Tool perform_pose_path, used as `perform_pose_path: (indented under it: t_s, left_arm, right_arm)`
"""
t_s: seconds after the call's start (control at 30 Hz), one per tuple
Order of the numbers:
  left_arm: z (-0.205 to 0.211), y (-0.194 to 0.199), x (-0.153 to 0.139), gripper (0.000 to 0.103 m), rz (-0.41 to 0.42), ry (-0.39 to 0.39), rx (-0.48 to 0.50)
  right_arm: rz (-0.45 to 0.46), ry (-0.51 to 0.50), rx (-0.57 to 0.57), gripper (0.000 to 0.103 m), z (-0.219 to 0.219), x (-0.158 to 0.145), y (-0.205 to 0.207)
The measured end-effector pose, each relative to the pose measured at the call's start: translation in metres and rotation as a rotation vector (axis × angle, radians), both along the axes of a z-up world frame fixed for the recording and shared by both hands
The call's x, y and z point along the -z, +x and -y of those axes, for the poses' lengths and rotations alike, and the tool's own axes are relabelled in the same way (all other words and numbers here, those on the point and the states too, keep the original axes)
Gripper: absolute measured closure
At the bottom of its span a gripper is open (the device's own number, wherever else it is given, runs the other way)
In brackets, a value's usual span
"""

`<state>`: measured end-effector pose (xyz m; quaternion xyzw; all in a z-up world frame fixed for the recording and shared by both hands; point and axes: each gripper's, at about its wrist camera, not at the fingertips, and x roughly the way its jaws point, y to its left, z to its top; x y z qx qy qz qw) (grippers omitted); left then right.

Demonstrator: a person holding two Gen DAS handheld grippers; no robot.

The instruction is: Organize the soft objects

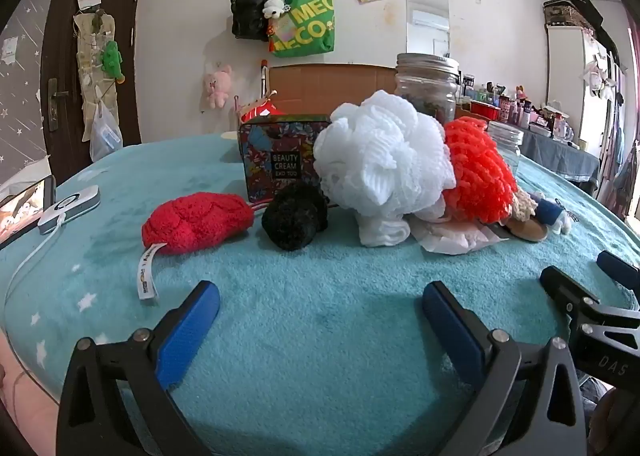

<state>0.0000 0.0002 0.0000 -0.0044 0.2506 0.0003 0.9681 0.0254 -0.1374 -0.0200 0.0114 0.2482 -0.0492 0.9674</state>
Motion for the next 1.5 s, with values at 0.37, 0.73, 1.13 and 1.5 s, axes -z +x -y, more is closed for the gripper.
perform_pose_path:
  t_s: [0.37,0.73,1.13,1.5]
  left_arm:
    - [0.000,0.001,0.000,0.000,-0.004,0.005,0.000]
    - [0.000,0.001,0.000,0.000,-0.003,0.006,0.000]
    - [0.000,0.001,0.000,0.000,-0.003,0.007,0.000]
    - [0.000,0.001,0.000,0.000,-0.003,0.008,0.000]
  right_arm:
    - [0.004,-0.001,-0.001,0.000,0.003,0.000,-0.003]
    - [0.007,0.001,-0.001,0.000,0.006,-0.001,-0.005]
    - [0.009,0.002,-0.001,0.000,0.009,-0.002,-0.008]
    - [0.011,0.004,-0.002,0.000,0.013,-0.002,-0.011]
